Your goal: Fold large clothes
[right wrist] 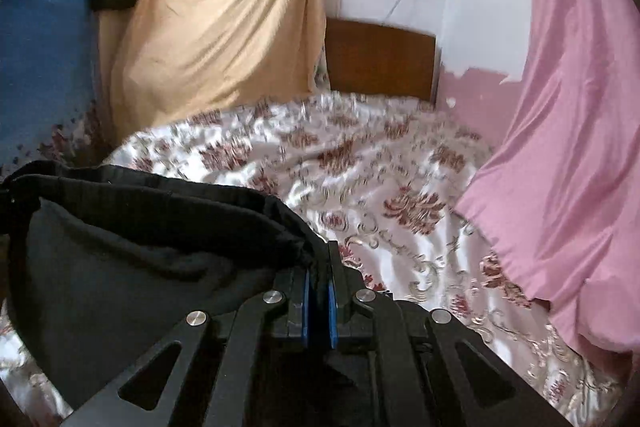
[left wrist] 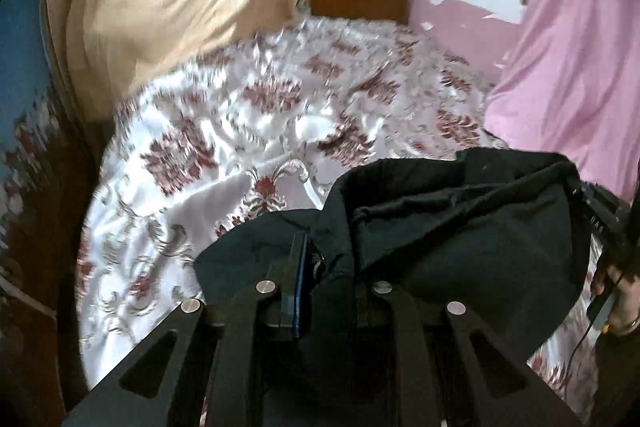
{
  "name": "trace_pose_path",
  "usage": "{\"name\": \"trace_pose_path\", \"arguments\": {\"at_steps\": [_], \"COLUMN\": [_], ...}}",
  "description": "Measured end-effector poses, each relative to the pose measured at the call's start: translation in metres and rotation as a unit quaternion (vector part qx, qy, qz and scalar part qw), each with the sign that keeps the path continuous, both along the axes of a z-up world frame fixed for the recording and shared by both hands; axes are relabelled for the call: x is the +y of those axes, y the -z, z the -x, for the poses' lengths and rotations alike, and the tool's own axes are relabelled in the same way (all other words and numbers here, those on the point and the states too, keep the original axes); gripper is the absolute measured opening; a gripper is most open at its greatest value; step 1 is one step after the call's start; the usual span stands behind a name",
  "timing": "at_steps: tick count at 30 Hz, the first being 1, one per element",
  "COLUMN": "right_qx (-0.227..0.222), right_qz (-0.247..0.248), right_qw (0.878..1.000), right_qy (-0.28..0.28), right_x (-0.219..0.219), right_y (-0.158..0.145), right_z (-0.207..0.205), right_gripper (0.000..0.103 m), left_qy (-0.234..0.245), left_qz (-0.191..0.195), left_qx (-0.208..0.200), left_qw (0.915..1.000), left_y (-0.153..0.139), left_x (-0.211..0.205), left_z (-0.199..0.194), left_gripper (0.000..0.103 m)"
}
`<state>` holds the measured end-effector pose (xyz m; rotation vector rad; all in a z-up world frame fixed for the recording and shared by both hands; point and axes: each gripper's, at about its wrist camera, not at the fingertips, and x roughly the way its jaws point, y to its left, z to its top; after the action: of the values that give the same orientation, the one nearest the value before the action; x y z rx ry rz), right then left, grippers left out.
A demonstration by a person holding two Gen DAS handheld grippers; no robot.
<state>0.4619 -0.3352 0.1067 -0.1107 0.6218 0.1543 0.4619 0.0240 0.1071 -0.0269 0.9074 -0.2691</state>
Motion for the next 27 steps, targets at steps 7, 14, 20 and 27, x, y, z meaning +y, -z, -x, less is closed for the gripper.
{"name": "trace_pose_path", "arguments": {"at_steps": [7,14,20,27], "right_qx": [0.079,0.104,0.138,0.169], "right_qz": [0.017,0.001,-0.037,-0.055], "right_qw": [0.997,0.994,0.99,0.984], "right_qy": [0.01,0.015,0.003,-0.005], "right_x": [0.01,0.005,-0.003,-0.005], "right_y": [0.073,0.112,0.124,0.134], "right_z": [-0.076,-0.1,-0.108,-0.116], "right_gripper": [0.007,0.007,0.008,0.009], "left_qy": [-0.022,-0.019,-0.016,-0.018], "left_qz": [-0.007,-0.013,0.0,0.024], "left_qx": [0.055,0.064,0.084,0.1], "left_qw": [0.9982,0.9977,0.9964,0.9946], "left_y": [0.065,0.099,0.12,0.132], "left_x": [0.007,0.004,0.004,0.009], "left_z": [-0.063,-0.079,-0.089,-0.094], "left_gripper": [0.012,0.012,0.012,0.013]}}
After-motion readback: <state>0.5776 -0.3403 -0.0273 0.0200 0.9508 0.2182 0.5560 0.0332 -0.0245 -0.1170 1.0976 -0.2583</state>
